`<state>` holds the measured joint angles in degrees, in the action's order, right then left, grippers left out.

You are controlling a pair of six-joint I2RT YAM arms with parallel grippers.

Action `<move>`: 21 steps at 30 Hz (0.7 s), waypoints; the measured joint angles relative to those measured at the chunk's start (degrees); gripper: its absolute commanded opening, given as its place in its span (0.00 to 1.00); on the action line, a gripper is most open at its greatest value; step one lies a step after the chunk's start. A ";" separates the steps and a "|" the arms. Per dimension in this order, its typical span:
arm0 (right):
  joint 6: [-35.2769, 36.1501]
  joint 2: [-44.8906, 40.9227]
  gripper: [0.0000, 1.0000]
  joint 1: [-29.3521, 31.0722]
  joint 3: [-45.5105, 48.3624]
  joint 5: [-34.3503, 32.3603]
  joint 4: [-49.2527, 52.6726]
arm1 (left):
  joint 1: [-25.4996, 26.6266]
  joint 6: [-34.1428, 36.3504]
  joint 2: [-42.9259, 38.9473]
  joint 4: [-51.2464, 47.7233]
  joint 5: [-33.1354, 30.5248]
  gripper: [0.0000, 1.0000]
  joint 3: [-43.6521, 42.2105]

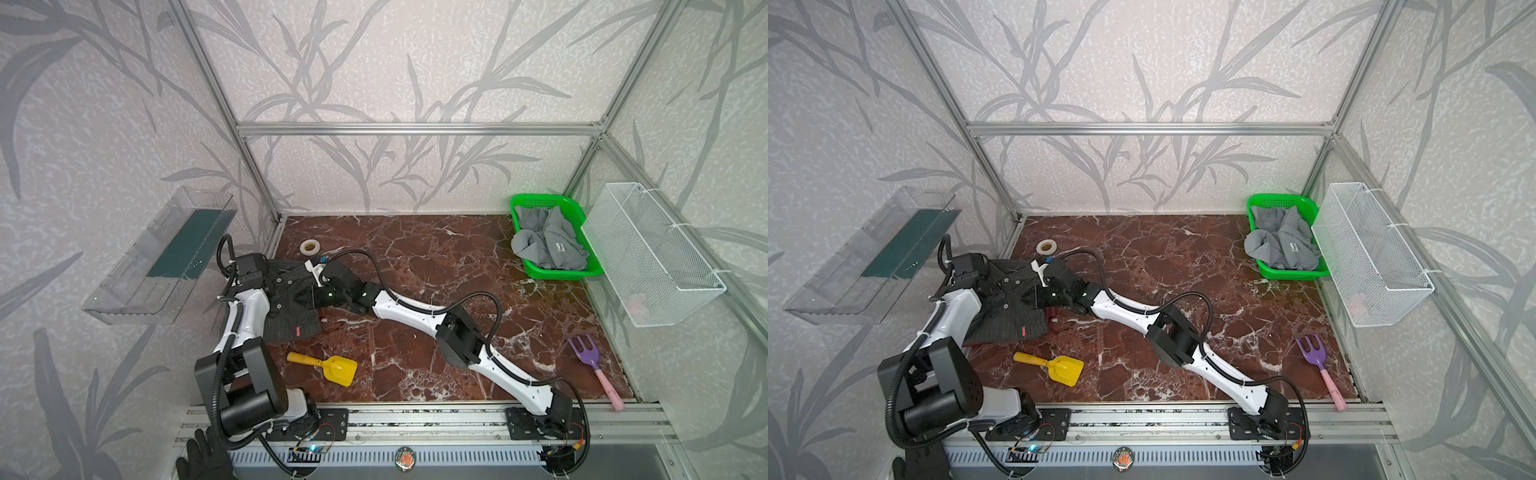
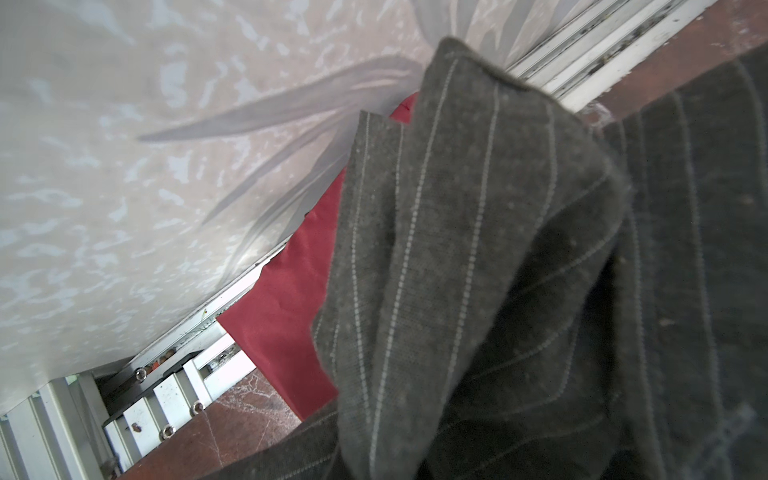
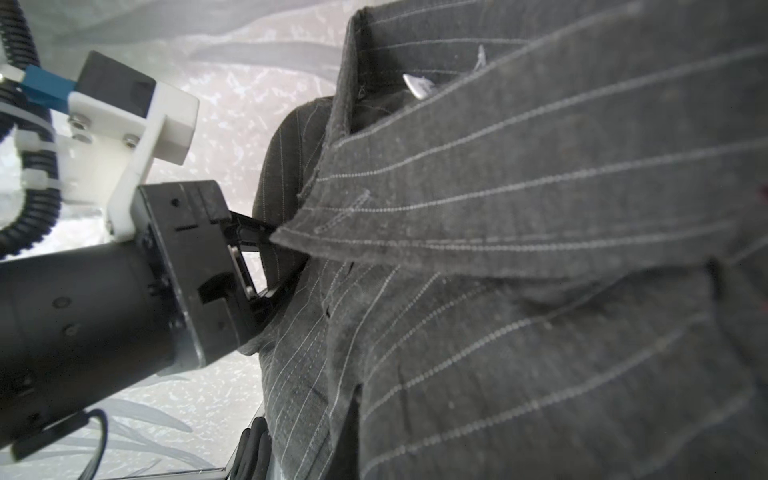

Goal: Fold and stack the long sleeve shirts

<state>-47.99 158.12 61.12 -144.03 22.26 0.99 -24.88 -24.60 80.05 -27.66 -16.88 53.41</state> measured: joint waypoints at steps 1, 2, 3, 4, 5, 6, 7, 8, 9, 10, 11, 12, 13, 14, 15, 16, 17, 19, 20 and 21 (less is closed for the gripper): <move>0.00 0.22 0.00 0.02 -0.24 -0.24 0.33 | -0.15 0.00 0.50 0.02 0.02 0.00 0.13; 0.00 0.52 0.00 0.07 -0.42 -0.50 0.46 | -0.26 0.02 1.05 -0.07 0.00 0.00 0.44; 0.00 0.76 0.00 0.11 -0.46 -0.79 0.63 | -0.35 0.00 1.66 -0.26 0.00 0.00 0.94; 0.00 0.96 0.00 0.13 -0.46 -0.94 0.63 | -0.39 0.02 2.19 -0.50 0.00 0.00 1.44; 0.00 1.11 0.00 0.17 -0.50 -1.20 0.66 | -0.42 0.02 2.73 -0.85 -0.04 0.00 2.12; 0.00 1.36 0.00 0.17 -0.61 -1.27 0.68 | -0.44 0.02 3.37 -1.31 -0.15 0.00 2.97; 0.00 1.55 0.00 0.17 -0.90 -1.36 0.76 | -0.44 0.00 3.69 -1.46 -0.24 0.00 3.48; 0.02 2.12 0.00 0.17 -1.88 -1.42 0.90 | -0.44 0.00 4.02 -1.62 -0.52 0.00 3.96; 0.04 2.71 0.00 0.17 -2.86 -1.49 0.94 | -0.46 -0.02 4.22 -1.77 -0.94 0.00 4.28; 0.07 3.19 0.00 0.17 -3.76 -1.57 1.05 | -0.52 0.00 4.28 -1.86 -1.29 0.00 4.42; 0.09 3.78 0.00 0.17 -4.79 -1.64 1.11 | -0.59 0.00 4.28 -1.88 -1.62 0.00 4.42; 0.17 4.35 0.00 0.17 -5.73 -1.68 1.29 | -0.72 -0.02 4.28 -1.95 -1.99 0.00 4.42; 0.24 4.74 0.00 0.17 -6.38 -1.70 1.44 | -0.85 -0.02 4.28 -1.95 -2.23 0.00 4.42; 0.31 5.05 0.00 0.17 -6.78 -1.81 1.57 | -0.92 -0.02 4.31 -1.95 -2.43 0.00 4.42; 0.48 5.35 0.00 0.17 -7.13 -1.88 1.79 | -0.98 -0.02 4.31 -1.97 -2.62 0.01 4.42; 0.61 5.57 0.00 0.20 -7.39 -2.08 2.03 | -1.03 -0.04 4.31 -1.99 -2.75 0.01 4.42; 0.81 6.03 0.00 0.22 -8.07 -2.29 2.38 | -1.07 -0.04 4.33 -2.08 -2.84 0.02 4.42; 1.03 7.15 0.00 0.22 -9.70 -2.34 2.80 | -1.14 -0.07 4.37 -2.14 -3.08 0.05 4.42; 1.07 7.82 0.00 0.22 -10.60 -2.34 2.91 | -1.18 -0.09 4.42 -2.16 -3.17 0.08 4.42; 1.09 8.41 0.00 0.24 -11.19 -2.34 3.04 | -1.20 -0.09 4.48 -2.19 -3.23 0.12 4.42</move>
<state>-46.89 166.54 61.36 -155.22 19.92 4.03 -26.09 -24.69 84.53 -29.85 -20.12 57.82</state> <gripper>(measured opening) 0.077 0.076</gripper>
